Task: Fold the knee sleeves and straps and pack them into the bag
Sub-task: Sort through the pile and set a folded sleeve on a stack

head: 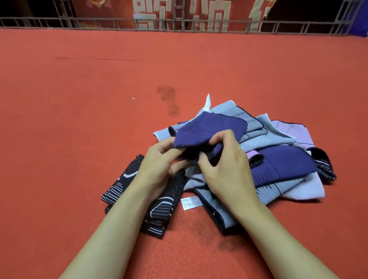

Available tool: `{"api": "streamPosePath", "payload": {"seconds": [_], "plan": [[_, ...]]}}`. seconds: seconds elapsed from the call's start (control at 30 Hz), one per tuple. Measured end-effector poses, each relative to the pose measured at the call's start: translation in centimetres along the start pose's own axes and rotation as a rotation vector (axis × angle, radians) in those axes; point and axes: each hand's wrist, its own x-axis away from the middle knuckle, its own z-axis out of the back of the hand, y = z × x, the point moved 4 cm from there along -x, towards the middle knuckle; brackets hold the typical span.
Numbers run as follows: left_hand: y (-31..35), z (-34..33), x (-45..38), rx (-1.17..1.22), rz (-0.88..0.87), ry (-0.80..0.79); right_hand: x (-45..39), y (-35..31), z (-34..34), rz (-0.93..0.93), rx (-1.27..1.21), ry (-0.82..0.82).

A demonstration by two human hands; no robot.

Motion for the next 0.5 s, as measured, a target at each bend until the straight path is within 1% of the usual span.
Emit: {"api": "streamPosePath", "payload": {"seconds": [0.07, 0.13, 0.2, 0.23, 0.27, 0.3, 0.37, 0.4, 0.43, 0.47, 0.5], "plan": [[0.7, -0.2, 0.1, 0.065, 0.008, -0.062, -0.4, 0.3, 0.5, -0.047, -0.044, 0.018], [1.7, -0.8, 0.6, 0.130, -0.028, -0.196, -1.2, 0.9, 1.4, -0.118, -0.099, 0.033], [2.1, -1.6, 1.1, 0.171, -0.026, -0.302, -1.8, 1.4, 2.1, -0.154, -0.129, -0.015], [2.0, -1.9, 1.1, 0.181, -0.005, -0.307, -2.0, 1.4, 2.2, -0.147, -0.125, -0.065], [1.7, -1.9, 0.9, 0.177, 0.012, -0.277, -2.2, 1.3, 2.2, -0.144, -0.115, -0.117], [1.4, -1.7, 0.6, 0.140, 0.002, -0.214, -2.3, 1.2, 2.3, -0.144, -0.111, -0.148], [1.2, -1.6, 0.0, 0.095, -0.034, -0.071, -2.3, 1.3, 2.8, -0.175, -0.110, -0.129], [1.1, -1.4, 0.0, 0.125, -0.033, -0.023, -2.3, 1.1, 3.0, -0.194, -0.108, -0.111], [1.0, -1.5, 0.1, 0.196, -0.008, -0.022, -2.4, 0.8, 3.1, -0.196, -0.119, -0.114], [0.9, -1.8, 0.3, 0.274, 0.052, -0.053, -2.4, 0.5, 2.9, -0.187, -0.146, -0.157], [0.9, -2.3, 0.7, 0.310, 0.116, -0.110, -2.4, -0.1, 2.5, -0.169, -0.211, -0.234]]}}
